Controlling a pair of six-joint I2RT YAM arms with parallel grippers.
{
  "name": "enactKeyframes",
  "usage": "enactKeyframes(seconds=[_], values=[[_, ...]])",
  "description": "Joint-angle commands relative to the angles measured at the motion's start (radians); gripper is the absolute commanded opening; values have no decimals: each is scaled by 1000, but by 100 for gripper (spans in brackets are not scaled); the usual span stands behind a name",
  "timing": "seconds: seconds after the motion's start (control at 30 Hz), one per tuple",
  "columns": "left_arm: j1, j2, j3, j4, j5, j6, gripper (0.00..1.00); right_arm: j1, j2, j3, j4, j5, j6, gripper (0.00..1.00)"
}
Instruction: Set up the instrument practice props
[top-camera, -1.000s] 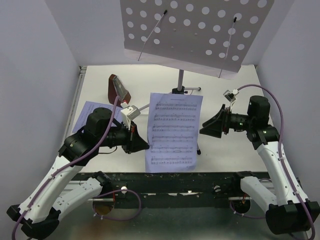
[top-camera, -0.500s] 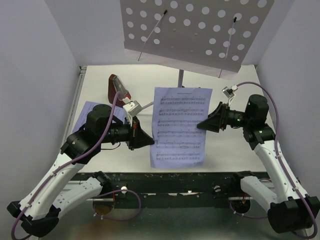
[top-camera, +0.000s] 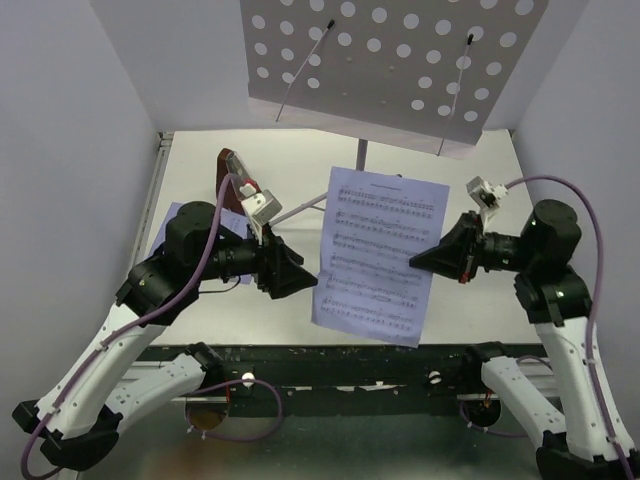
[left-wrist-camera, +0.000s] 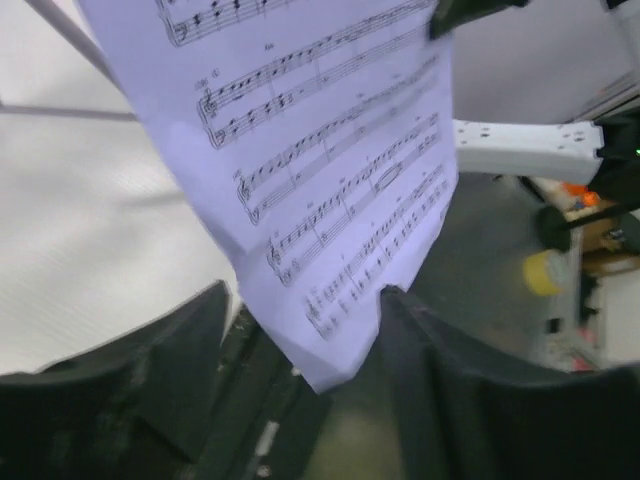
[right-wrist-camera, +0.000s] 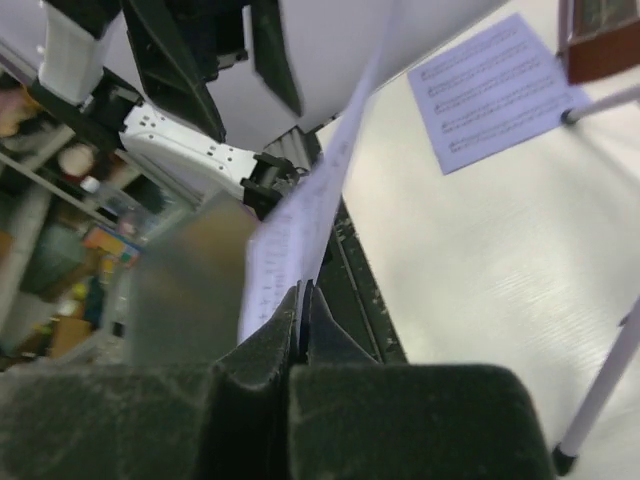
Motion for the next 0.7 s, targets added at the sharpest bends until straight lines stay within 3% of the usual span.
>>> enactKeyframes(seconds=[0.0,0.07,0.2,0.33,0.5,0.67], values=[[-5,-47,120,-25,-91,120,88,4,-109,235,-493,85,-488,0],[-2,-49,184,-72,-142,192,98,3,-105,358,-622,143,-596,0],[-4,29,390,-213,-243,309,99,6,-36,611,-785,249,-747,0],[-2,140,602,-305,-351,378,99,4,85,862,-845,243,-764,0],[-4,288,812,-321,-418,411,99,4,306,1197,-758,288,-566,0],[-1,393,949,-305,-457,418,98,3,482,1381,-578,412,-298,0]])
